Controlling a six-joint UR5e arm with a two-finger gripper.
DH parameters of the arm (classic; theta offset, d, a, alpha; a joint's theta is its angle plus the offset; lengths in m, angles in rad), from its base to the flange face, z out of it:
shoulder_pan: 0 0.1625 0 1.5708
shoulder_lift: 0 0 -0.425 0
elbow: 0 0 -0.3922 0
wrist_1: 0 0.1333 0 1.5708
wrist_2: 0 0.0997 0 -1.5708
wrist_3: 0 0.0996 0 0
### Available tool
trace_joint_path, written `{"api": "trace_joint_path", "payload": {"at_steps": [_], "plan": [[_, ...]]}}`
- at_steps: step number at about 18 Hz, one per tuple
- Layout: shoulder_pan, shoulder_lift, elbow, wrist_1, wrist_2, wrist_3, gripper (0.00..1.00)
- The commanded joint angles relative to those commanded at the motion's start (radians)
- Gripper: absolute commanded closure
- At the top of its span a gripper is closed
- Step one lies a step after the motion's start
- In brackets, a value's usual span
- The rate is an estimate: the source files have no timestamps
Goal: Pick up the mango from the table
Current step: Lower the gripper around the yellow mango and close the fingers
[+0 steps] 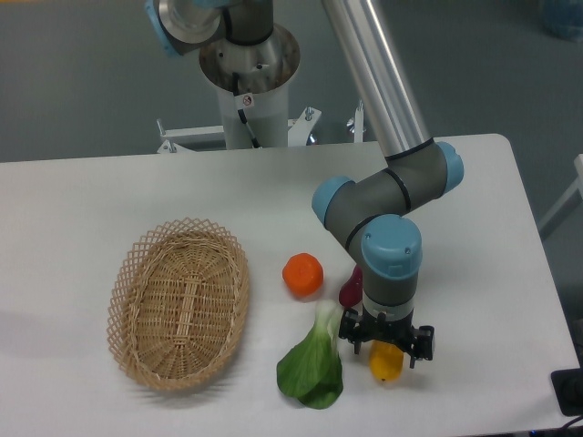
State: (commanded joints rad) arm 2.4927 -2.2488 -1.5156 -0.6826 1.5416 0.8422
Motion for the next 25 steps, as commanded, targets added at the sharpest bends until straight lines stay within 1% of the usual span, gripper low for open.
{"api": "trace_joint_path", "payload": {"at_steps": [4, 6, 9, 10, 11, 14, 18, 20, 23, 25], "plan": [[-0.002, -0.002, -0.003, 0.003, 0.032, 0.000, 0.00], [-0.002, -0.002, -0.005, 0.006, 0.035, 0.000, 0.03], [-0.002, -0.002, -0.005, 0.006, 0.037, 0.002, 0.04], [-0.002, -0.002, -0.005, 0.006, 0.037, 0.000, 0.06], [-0.002, -0.002, -0.005, 0.006, 0.038, 0.000, 0.08], [-0.002, 0.002, -0.009, 0.006, 0.038, -0.002, 0.23], [-0.002, 0.003, -0.006, 0.006, 0.038, -0.002, 0.37], [-0.002, 0.005, -0.006, 0.006, 0.038, -0.005, 0.39], [-0.002, 0.008, -0.005, 0.005, 0.037, -0.006, 0.45], [-0.002, 0.009, -0.005, 0.005, 0.037, -0.005, 0.45]]}}
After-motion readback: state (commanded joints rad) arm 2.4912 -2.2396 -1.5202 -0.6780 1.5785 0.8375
